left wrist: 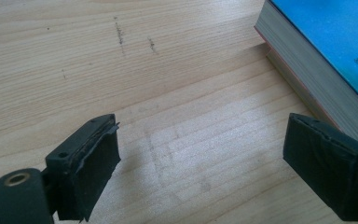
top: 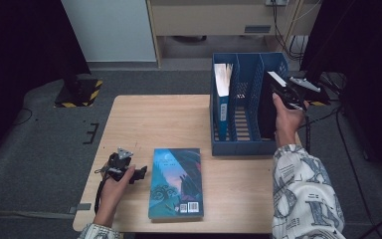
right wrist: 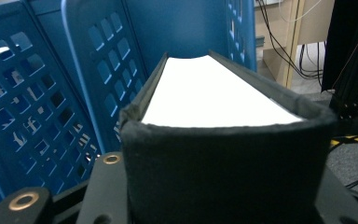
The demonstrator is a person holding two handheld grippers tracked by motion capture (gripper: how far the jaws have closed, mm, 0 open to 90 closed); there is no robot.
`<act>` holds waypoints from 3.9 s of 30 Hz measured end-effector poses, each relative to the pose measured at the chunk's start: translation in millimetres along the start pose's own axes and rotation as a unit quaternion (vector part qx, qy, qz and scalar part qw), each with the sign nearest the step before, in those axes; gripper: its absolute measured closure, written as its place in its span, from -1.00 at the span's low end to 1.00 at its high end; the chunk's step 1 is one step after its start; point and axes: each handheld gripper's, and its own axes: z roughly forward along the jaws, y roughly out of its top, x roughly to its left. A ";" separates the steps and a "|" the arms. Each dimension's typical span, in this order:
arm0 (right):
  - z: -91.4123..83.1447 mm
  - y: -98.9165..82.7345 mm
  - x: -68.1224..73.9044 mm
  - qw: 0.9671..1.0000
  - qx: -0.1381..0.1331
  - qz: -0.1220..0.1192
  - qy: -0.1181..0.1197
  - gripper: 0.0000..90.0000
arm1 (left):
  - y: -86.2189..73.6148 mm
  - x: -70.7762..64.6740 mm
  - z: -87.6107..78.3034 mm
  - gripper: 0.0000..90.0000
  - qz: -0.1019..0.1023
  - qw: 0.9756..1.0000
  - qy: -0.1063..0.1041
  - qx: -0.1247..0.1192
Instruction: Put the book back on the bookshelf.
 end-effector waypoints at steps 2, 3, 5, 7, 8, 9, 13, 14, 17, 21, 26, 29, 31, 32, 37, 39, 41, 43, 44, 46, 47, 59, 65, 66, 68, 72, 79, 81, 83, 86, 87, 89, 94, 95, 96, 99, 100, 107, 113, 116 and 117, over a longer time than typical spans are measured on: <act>2.1 -1.4 0.4 1.000 0.002 0.005 0.001 0.18 | 0.0 0.1 -0.1 -0.78 0.000 1.000 0.000 0.000; 3.1 -2.1 1.2 1.000 0.001 0.005 0.000 0.18 | 0.0 0.3 -0.2 -0.78 0.000 1.000 0.000 0.000; 5.0 -4.0 0.5 1.000 0.004 0.005 -0.003 0.18 | 0.1 0.6 -0.2 -0.78 -0.001 1.000 0.000 -0.001; 5.2 -4.7 0.8 1.000 0.004 0.002 -0.003 0.18 | 0.2 0.5 0.0 -0.78 0.000 1.000 0.000 -0.001; 5.1 -4.8 1.1 1.000 0.005 0.000 -0.002 0.18 | 0.3 0.4 0.0 -0.78 0.000 1.000 0.000 -0.001; 4.8 -4.8 1.2 1.000 0.006 0.000 -0.001 0.17 | 0.3 0.1 0.1 -0.78 0.000 1.000 0.000 0.000; 2.3 -4.3 2.5 1.000 0.022 -0.010 -0.002 0.17 | 0.3 -0.1 -0.2 -0.78 0.000 1.000 0.000 0.000; 1.1 -3.8 3.5 0.999 0.030 -0.014 -0.004 0.17 | 0.3 -0.1 -0.2 -0.78 0.000 1.000 0.000 0.000; -2.4 -5.1 6.9 0.998 0.048 -0.026 -0.006 0.17 | 0.4 -0.6 0.0 -0.78 0.001 1.000 0.000 0.000; -4.8 -6.8 12.6 0.997 0.063 -0.045 -0.006 0.16 | 0.5 -1.4 0.1 -0.78 0.001 1.000 0.000 0.001; -8.8 -10.0 14.4 0.997 0.065 -0.042 -0.012 0.15 | 0.5 -0.6 -0.1 -0.78 0.000 1.000 -0.001 0.000; -12.7 -13.1 12.8 0.997 0.065 -0.036 -0.014 0.15 | 0.4 -0.8 0.2 -0.78 0.000 1.000 -0.001 0.000; -15.1 -14.0 11.4 0.997 0.070 -0.035 -0.013 0.14 | 0.5 -1.3 0.1 -0.78 0.000 1.000 -0.002 0.000; -15.9 -14.2 11.4 0.997 0.071 -0.034 -0.012 0.14 | 0.5 -1.5 -0.1 -0.78 0.001 1.000 -0.001 0.000; -18.0 -15.4 10.6 0.997 0.074 -0.031 -0.013 0.13 | 0.4 -0.9 0.1 -0.78 -0.001 1.000 -0.001 0.000; -19.3 -15.8 10.2 0.997 0.077 -0.027 -0.014 0.12 | 0.3 -1.0 0.1 -0.78 -0.001 1.000 -0.001 0.000; -20.5 -16.8 9.5 0.996 0.079 -0.026 -0.015 0.12 | 0.4 -1.2 0.0 -0.78 -0.001 1.000 -0.001 0.000; -21.7 -17.7 8.9 0.996 0.079 -0.027 -0.014 0.12 | 0.4 -1.3 -0.1 -0.78 0.000 1.000 -0.001 0.000; -21.8 -17.7 9.3 0.996 0.080 -0.029 -0.012 0.12 | 0.4 -1.3 -0.1 -0.78 0.000 1.000 -0.001 0.000; -21.8 -17.4 10.8 0.996 0.082 -0.029 -0.013 0.11 | 0.4 -1.1 -0.3 -0.78 -0.001 1.000 -0.001 0.000; -21.7 -17.4 11.2 0.996 0.082 -0.029 -0.014 0.11 | 0.4 -0.7 -0.3 -0.78 -0.001 1.000 -0.001 0.000; -25.1 -12.4 15.0 0.997 0.076 -0.025 -0.012 0.05 | 0.4 -0.6 -0.8 -0.78 -0.002 1.000 -0.001 -0.001; -25.7 -7.6 14.7 0.997 0.072 -0.007 -0.007 0.03 | 0.4 -0.6 -0.7 -0.78 -0.002 1.000 -0.001 -0.001; -25.5 -6.6 14.9 0.997 0.072 -0.006 -0.007 0.03 | 0.4 -0.6 -0.7 -0.78 -0.001 1.000 -0.001 -0.001; -24.4 -4.7 15.1 0.997 0.073 -0.006 -0.008 0.03 | 0.4 -0.6 -0.7 -0.78 -0.002 1.000 -0.001 -0.001; -22.6 -2.1 15.5 0.997 0.079 -0.002 -0.014 0.03 | 0.5 -0.6 -0.6 -0.78 -0.002 1.000 -0.001 -0.001; -21.5 -1.1 18.5 0.996 0.087 -0.018 -0.015 0.09 | 0.6 -1.4 -0.5 -0.78 -0.002 1.000 -0.003 -0.001; -21.4 -0.7 19.7 0.996 0.089 -0.026 -0.017 0.12 | 0.6 -1.4 -0.5 -0.78 -0.001 1.000 -0.002 -0.001; -21.8 -0.3 21.1 0.995 0.092 -0.035 -0.019 0.15 | 0.6 -1.2 -0.5 -0.78 -0.002 1.000 -0.002 -0.001; -22.1 0.2 21.4 0.994 0.095 -0.044 -0.018 0.17 | 0.5 -1.2 -0.2 -0.78 -0.002 1.000 -0.002 -0.001; -22.1 0.5 21.1 0.994 0.095 -0.042 -0.020 0.17 | 0.6 -1.2 -0.2 -0.78 -0.002 1.000 -0.002 -0.001; -22.0 0.8 20.9 0.994 0.096 -0.041 -0.020 0.18 | 0.5 -1.2 -0.3 -0.78 -0.002 1.000 -0.002 -0.001; -22.4 0.2 19.3 0.995 0.091 -0.042 -0.018 0.18 | 0.5 -0.9 -0.2 -0.78 -0.002 1.000 -0.002 -0.001; -22.4 0.1 19.2 0.995 0.091 -0.041 -0.018 0.18 | 0.5 -1.1 -0.3 -0.78 -0.002 1.000 -0.002 -0.001; -22.5 0.1 18.9 0.995 0.090 -0.041 -0.018 0.18 | 0.4 -1.1 -0.4 -0.78 -0.002 1.000 -0.002 -0.001; -22.5 0.6 16.6 0.995 0.088 -0.036 -0.015 0.19 | 0.4 -0.9 -0.2 -0.78 -0.002 1.000 -0.002 0.000; -22.4 0.7 15.8 0.995 0.087 -0.034 -0.015 0.19 | 0.4 -0.8 -0.2 -0.78 -0.002 1.000 -0.002 0.000; -23.0 5.2 9.7 0.996 0.081 -0.018 -0.013 0.19 | 0.3 -0.8 0.0 -0.78 -0.002 1.000 -0.002 0.000; -21.7 12.2 10.7 0.997 0.071 -0.023 -0.013 0.19 | 0.2 -1.1 -0.2 -0.78 -0.001 1.000 -0.001 0.000; -17.6 15.7 12.2 0.997 0.072 -0.035 -0.018 0.19 | 0.2 -1.1 -0.2 -0.78 -0.004 1.000 -0.001 -0.003; -14.9 17.0 12.8 0.996 0.072 -0.042 -0.020 0.19 | 0.3 -0.9 -0.2 -0.78 -0.004 1.000 -0.001 -0.003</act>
